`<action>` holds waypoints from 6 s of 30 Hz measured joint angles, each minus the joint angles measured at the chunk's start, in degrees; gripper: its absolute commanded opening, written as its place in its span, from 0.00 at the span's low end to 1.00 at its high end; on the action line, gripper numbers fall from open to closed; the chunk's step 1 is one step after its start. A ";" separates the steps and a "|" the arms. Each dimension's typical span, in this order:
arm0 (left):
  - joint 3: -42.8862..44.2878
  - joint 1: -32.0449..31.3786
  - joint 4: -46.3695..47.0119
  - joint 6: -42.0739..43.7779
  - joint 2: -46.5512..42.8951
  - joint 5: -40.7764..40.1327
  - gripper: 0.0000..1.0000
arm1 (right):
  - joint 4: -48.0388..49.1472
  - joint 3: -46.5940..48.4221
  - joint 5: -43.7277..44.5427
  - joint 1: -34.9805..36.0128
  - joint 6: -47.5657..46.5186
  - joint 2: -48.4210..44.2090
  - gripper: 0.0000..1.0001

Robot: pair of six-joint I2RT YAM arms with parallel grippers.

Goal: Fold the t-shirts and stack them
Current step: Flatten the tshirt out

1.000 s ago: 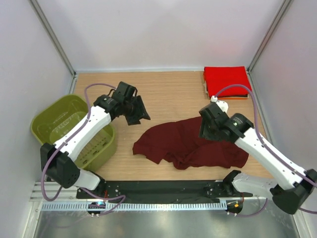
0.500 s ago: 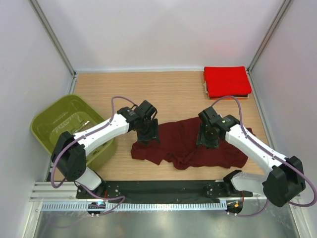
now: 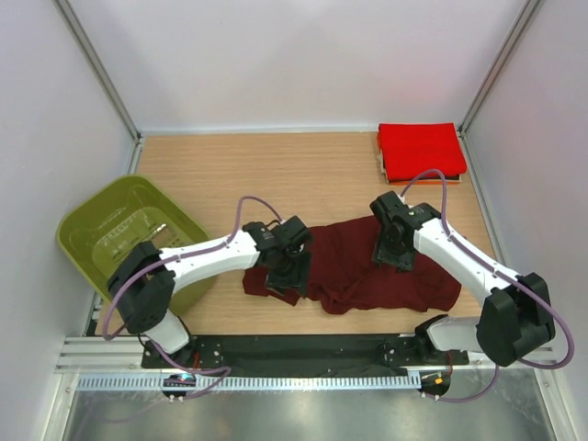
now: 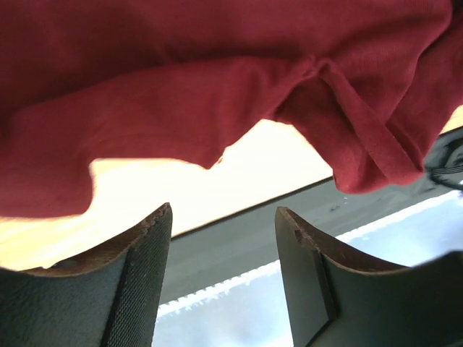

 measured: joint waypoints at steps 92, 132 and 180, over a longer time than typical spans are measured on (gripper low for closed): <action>69.05 15.93 -26.12 13.97 2.36 -29.49 0.00 | 0.55 65.02 7.78 -17.68 -7.72 2.16 0.01; 36.37 13.75 -9.46 24.87 21.22 -2.38 0.44 | -1.77 9.81 5.90 -25.97 -3.89 5.20 0.01; 13.92 0.04 -4.48 28.41 3.26 -19.78 0.00 | -0.72 16.02 -0.52 -28.39 -5.90 10.45 0.48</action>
